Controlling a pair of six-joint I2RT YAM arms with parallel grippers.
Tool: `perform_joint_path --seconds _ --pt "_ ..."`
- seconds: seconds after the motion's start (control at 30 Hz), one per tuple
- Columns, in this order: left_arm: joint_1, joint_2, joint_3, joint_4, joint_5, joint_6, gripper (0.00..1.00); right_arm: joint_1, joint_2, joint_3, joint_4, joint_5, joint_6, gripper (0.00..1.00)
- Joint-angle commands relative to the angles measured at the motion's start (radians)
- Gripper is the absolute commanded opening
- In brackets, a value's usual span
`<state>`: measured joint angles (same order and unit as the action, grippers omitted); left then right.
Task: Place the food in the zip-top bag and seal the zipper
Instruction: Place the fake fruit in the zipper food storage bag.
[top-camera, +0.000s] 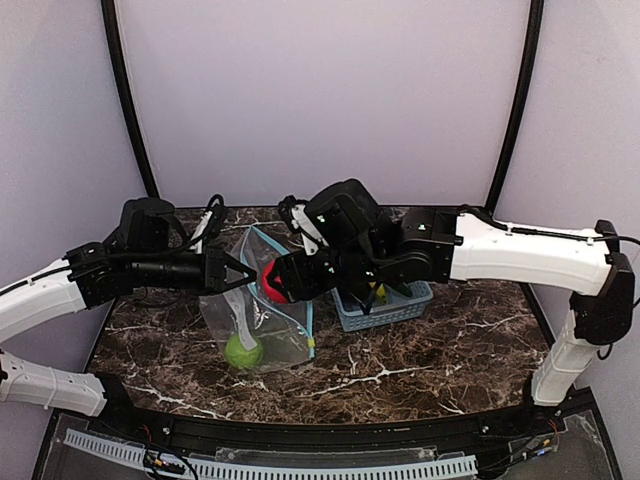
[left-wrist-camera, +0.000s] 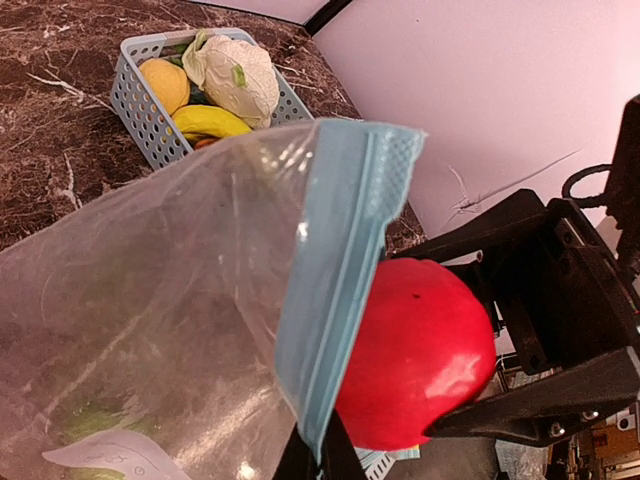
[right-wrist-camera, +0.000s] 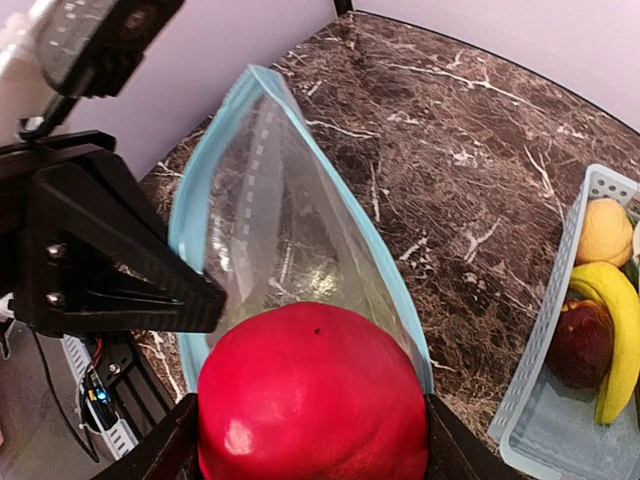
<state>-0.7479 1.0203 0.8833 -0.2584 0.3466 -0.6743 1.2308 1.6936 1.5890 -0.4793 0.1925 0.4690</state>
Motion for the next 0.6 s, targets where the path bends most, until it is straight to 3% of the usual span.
perform_joint_path --seconds 0.0,0.4,0.57 --pt "0.006 -0.03 0.012 -0.015 -0.003 0.003 0.01 0.007 0.046 0.052 -0.112 0.098 0.043 0.48" --pt "0.006 -0.05 0.001 -0.016 -0.01 0.001 0.01 0.007 0.117 0.099 -0.104 -0.025 0.016 0.59" --pt "0.005 -0.059 -0.008 -0.015 -0.014 -0.001 0.01 0.006 0.115 0.099 -0.105 -0.021 0.022 0.71"
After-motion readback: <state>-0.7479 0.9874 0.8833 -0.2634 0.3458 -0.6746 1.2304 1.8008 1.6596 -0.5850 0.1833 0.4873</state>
